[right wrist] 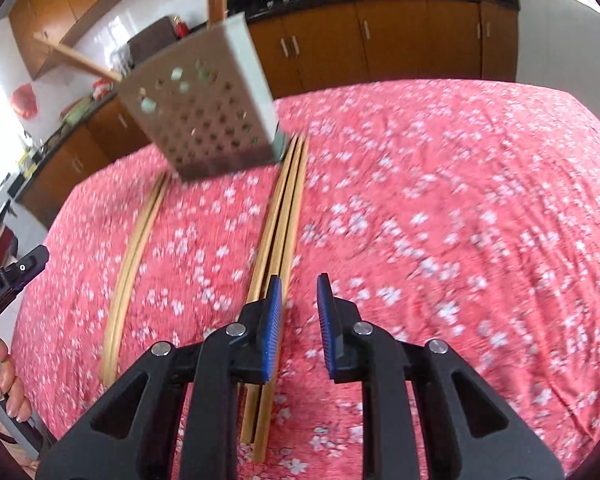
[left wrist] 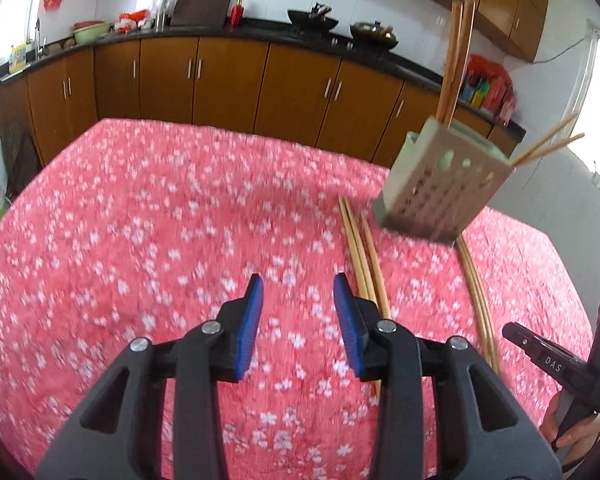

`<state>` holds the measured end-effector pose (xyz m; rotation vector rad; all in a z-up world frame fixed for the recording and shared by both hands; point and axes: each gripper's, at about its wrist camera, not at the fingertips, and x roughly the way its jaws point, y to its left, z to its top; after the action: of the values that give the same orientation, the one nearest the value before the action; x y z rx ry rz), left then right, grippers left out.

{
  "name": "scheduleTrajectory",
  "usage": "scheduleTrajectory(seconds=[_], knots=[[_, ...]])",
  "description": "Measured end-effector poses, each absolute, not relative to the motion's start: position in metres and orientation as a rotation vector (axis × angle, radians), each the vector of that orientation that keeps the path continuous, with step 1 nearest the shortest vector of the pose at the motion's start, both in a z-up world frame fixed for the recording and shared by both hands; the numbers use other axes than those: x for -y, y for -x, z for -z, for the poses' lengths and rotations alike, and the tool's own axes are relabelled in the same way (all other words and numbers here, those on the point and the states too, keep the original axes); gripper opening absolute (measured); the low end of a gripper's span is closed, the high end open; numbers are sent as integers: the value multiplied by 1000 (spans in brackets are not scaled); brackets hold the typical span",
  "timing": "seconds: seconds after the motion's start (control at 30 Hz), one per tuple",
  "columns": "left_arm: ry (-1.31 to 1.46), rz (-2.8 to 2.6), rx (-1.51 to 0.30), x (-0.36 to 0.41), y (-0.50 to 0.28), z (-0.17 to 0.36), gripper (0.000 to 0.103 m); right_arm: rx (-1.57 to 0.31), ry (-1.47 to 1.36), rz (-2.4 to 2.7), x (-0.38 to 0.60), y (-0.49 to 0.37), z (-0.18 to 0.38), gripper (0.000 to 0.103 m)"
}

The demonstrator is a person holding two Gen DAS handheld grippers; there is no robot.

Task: Organize utensils
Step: 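Grasp a third chopstick with the left gripper while the right gripper grasps one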

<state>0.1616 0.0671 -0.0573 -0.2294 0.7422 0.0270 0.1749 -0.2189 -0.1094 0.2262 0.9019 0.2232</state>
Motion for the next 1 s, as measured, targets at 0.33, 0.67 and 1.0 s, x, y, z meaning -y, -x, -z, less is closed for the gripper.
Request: scheduleTrajectory(seconds=[0.33, 0.67, 1.0], knots=[[219, 5, -779, -53, -167, 66, 37, -908, -72, -196, 203, -175, 117, 18], [193, 98, -825, -30, -175, 80, 32, -896, -183, -71, 246, -185, 120, 8], [78, 127, -908, -2, -185, 106, 16, -888, -187, -75, 251, -177, 118, 8]])
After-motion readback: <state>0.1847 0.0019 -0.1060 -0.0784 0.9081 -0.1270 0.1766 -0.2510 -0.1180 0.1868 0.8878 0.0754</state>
